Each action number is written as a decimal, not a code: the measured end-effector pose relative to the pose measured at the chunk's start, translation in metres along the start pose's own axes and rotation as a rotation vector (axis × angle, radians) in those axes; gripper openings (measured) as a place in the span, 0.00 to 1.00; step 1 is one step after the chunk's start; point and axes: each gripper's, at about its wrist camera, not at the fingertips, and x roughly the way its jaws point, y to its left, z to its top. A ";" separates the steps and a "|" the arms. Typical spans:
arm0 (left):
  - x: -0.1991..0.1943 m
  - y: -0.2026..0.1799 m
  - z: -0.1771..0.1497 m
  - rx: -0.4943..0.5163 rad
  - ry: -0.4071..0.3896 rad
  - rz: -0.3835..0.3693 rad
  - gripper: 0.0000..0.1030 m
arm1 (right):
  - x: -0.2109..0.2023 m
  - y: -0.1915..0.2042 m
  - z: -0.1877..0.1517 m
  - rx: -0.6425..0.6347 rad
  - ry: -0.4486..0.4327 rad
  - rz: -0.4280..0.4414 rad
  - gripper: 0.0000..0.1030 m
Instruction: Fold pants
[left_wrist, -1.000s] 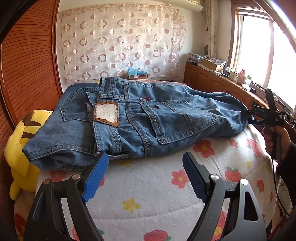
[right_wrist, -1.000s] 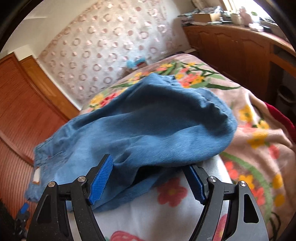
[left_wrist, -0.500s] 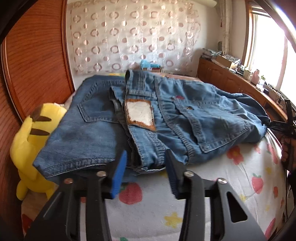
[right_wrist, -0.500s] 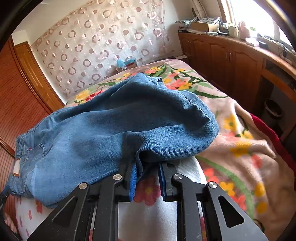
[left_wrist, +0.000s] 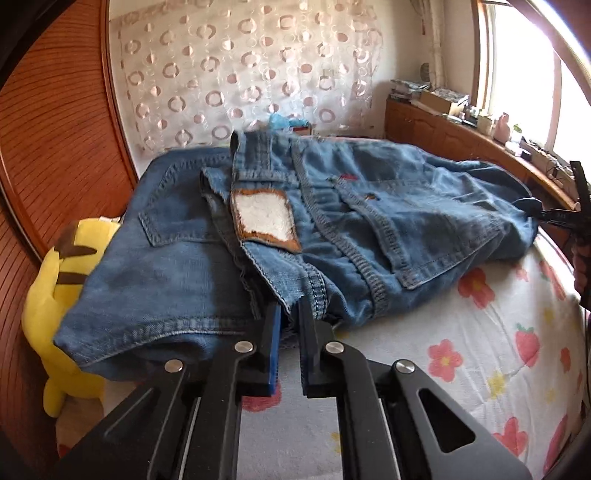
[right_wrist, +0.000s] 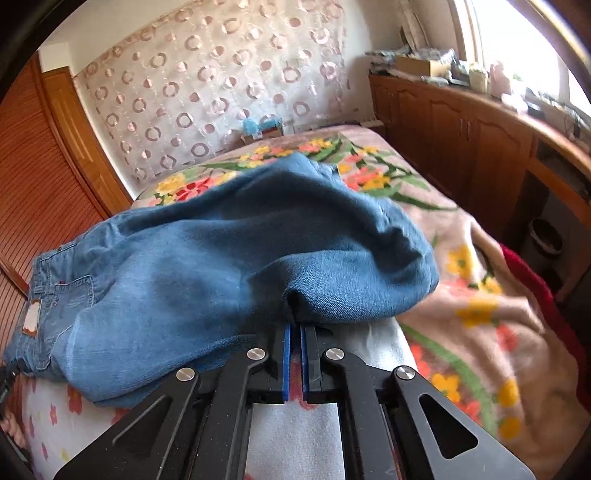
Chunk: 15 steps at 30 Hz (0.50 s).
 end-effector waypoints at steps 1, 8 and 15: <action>-0.005 -0.001 0.002 0.008 -0.014 0.008 0.08 | -0.003 0.001 0.002 -0.012 -0.009 0.000 0.03; -0.047 0.005 0.031 -0.003 -0.134 0.026 0.07 | -0.033 0.011 0.017 -0.087 -0.088 -0.004 0.03; -0.090 0.016 0.046 -0.024 -0.222 0.033 0.07 | -0.081 0.023 0.021 -0.144 -0.161 0.015 0.03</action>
